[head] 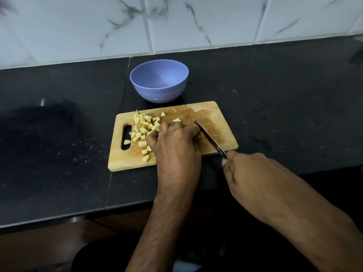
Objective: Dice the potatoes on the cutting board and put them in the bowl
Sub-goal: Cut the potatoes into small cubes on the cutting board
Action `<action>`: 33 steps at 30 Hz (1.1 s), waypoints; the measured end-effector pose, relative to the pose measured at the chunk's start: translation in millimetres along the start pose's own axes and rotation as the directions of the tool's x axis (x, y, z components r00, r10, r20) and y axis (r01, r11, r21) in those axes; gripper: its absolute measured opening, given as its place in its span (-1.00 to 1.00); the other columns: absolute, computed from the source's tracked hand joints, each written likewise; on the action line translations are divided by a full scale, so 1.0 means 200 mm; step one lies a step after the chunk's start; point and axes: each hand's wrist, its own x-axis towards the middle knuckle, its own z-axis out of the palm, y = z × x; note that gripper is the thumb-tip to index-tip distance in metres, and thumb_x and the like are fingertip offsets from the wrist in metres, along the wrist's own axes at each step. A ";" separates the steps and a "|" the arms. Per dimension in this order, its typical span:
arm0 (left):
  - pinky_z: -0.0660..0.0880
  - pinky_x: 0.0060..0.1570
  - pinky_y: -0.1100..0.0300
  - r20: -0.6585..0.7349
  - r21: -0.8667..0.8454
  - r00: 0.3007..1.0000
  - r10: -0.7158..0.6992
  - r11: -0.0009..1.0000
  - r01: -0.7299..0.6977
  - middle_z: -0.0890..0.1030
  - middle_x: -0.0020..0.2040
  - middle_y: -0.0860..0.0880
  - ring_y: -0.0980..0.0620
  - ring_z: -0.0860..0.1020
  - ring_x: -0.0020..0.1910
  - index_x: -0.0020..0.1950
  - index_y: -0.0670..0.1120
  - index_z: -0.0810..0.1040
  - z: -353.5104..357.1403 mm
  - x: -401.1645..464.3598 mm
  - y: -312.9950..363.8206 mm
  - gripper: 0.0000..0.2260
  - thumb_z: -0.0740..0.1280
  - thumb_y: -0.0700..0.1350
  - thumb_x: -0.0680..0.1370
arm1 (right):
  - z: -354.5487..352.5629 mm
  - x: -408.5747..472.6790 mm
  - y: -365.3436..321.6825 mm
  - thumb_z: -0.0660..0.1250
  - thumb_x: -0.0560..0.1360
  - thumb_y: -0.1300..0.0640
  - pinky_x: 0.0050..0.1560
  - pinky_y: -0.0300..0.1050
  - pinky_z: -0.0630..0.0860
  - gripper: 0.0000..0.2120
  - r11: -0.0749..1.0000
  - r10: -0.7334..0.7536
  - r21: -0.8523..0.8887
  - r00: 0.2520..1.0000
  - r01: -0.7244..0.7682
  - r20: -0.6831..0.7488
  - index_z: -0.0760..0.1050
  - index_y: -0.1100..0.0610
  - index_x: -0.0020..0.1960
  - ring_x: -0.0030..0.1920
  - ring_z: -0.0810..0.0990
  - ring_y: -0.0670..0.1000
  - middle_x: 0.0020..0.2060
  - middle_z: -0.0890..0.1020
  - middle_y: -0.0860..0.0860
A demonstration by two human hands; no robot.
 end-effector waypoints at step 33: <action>0.19 0.14 0.03 -0.099 0.084 0.995 -0.015 0.996 0.024 0.67 -0.19 0.06 -0.03 0.51 0.08 -0.03 0.02 0.72 0.00 -0.05 0.00 -0.88 0.45 -0.19 0.52 | -0.03 -0.06 -0.04 -0.08 0.65 -0.15 -0.42 -0.22 0.32 -0.75 0.997 0.016 -0.077 0.998 -0.021 -0.058 0.28 -0.11 -0.07 -0.38 0.45 -0.15 -0.36 0.46 -0.09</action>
